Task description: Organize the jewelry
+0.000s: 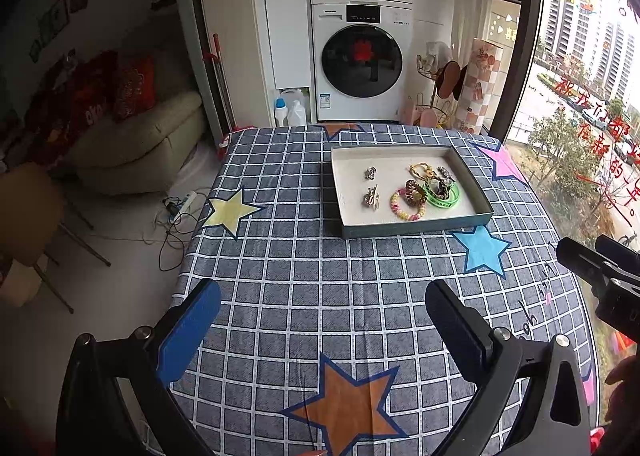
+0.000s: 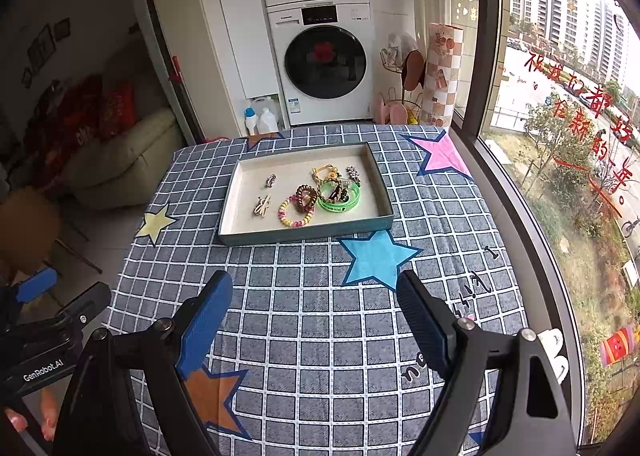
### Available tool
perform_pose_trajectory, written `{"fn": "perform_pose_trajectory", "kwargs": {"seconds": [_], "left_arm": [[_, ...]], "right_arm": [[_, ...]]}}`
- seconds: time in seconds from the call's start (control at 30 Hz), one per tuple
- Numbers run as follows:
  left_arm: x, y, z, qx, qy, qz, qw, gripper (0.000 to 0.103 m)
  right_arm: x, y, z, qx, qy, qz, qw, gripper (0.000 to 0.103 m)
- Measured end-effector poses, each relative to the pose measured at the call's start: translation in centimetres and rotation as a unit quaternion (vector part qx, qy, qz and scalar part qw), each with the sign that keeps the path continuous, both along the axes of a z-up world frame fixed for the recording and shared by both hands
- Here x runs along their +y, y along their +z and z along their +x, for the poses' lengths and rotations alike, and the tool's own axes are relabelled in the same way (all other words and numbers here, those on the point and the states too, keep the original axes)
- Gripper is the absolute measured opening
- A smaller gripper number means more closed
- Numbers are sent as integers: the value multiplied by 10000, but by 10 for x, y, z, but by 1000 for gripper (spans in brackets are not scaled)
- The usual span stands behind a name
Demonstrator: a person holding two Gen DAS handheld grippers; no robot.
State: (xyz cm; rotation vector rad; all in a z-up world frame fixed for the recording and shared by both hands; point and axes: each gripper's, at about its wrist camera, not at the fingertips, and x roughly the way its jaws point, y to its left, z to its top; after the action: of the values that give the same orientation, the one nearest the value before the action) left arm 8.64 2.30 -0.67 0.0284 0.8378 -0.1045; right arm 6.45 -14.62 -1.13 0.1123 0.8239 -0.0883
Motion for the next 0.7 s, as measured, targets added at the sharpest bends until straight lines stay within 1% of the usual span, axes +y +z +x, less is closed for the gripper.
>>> {"fn": "perform_pose_trajectory", "kwargs": {"seconds": [0.23,0.7], "left_arm": [[-1,2,-1,-26,9,22,10000,103],[-4,-1,-6,66,-28,80,9999,103]], "right_arm": [[3,2,0,-7,27,-26,10000,86],[5,2,0,-11,14,-30,10000,86]]}}
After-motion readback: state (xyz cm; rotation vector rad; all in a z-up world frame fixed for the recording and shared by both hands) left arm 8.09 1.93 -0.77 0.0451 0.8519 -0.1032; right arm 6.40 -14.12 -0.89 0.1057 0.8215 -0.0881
